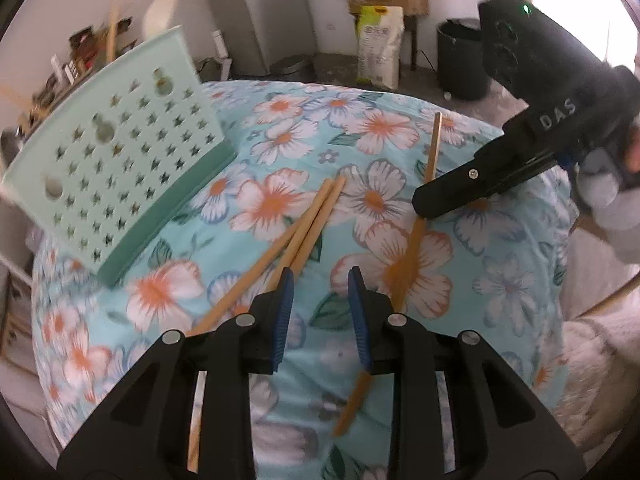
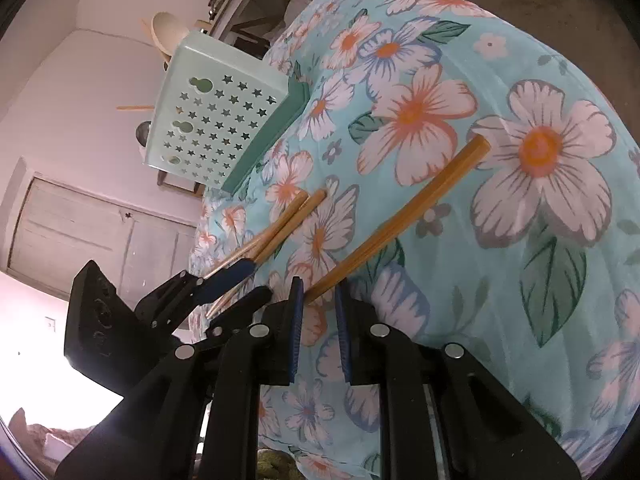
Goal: Organize utensils
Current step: 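Grasp a chopstick with the left tool while the right tool holds its chopsticks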
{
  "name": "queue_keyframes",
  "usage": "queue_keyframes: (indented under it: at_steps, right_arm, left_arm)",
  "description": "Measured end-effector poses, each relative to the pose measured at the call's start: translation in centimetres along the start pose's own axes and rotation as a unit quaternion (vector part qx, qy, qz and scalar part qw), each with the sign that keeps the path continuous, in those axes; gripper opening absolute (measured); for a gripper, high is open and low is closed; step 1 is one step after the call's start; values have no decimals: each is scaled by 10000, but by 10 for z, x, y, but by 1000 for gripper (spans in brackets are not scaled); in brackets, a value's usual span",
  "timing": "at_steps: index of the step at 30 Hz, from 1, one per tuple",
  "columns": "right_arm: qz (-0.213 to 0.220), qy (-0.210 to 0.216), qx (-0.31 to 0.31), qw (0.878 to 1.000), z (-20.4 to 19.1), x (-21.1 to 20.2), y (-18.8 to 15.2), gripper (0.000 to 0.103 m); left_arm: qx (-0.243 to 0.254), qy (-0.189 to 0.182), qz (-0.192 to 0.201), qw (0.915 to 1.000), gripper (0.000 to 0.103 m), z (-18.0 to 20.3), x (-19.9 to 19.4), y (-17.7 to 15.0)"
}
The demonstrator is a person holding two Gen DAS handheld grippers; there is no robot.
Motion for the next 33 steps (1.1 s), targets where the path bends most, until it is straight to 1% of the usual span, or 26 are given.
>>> queue_keyframes:
  at_steps: [3,4,9,11,13,15,16,17,22,24,27,33]
  right_arm:
    - [-10,54,-13,10000,1,-3,-1,16]
    - [-11,67,-21,10000,-2,3,-5,16]
    - [-32,139,-10,9999,0,2,-5,16]
    - [-33,154,-8,9999,-1,7,-5,16]
    - [-30,177,5,9998,0,7,-5,16]
    - [-22,194,20,9998,1,8,-4,16]
    - [-12,205,27,9998,1,8,-4,16]
    - [-5,209,27,9998,1,8,-4,16]
    - [31,240,48,9997,3,6,-5,15]
    - [46,254,72,9996,4,6,-5,15]
    - [74,273,108,9995,5,5,-6,15]
    - [157,297,158,9993,7,1,-6,15]
  left_arm:
    - [131,83,-33,9999,27,-2,5,7]
    - [148,91,-54,9998,27,-2,7,10]
    - [303,57,-181,9994,27,-6,15,12]
    - [286,-28,-220,9993,27,-8,20,14]
    - [212,-138,-228,9994,25,-11,23,15]
    - [118,-244,-237,9994,21,-14,26,17]
    - [53,-291,-238,9993,17,-16,28,19]
    - [12,-306,-236,9993,13,-18,30,20]
    - [-217,-343,-216,9989,6,-25,32,23]
    - [-258,-230,-198,9992,6,-27,29,24]
    - [-309,-161,-103,9993,6,-30,22,24]
    - [-644,-51,157,9978,6,-42,-10,22]
Point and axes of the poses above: each gripper's, at about its wrist camera, not at the fingertips, and x roughly the way its jaws point, z to its right, y to its top, the point moved 3 cm from there along x, roughly the way its jaws point, and after that the axes turned 13 degrees about x, right-handed, at the moved point
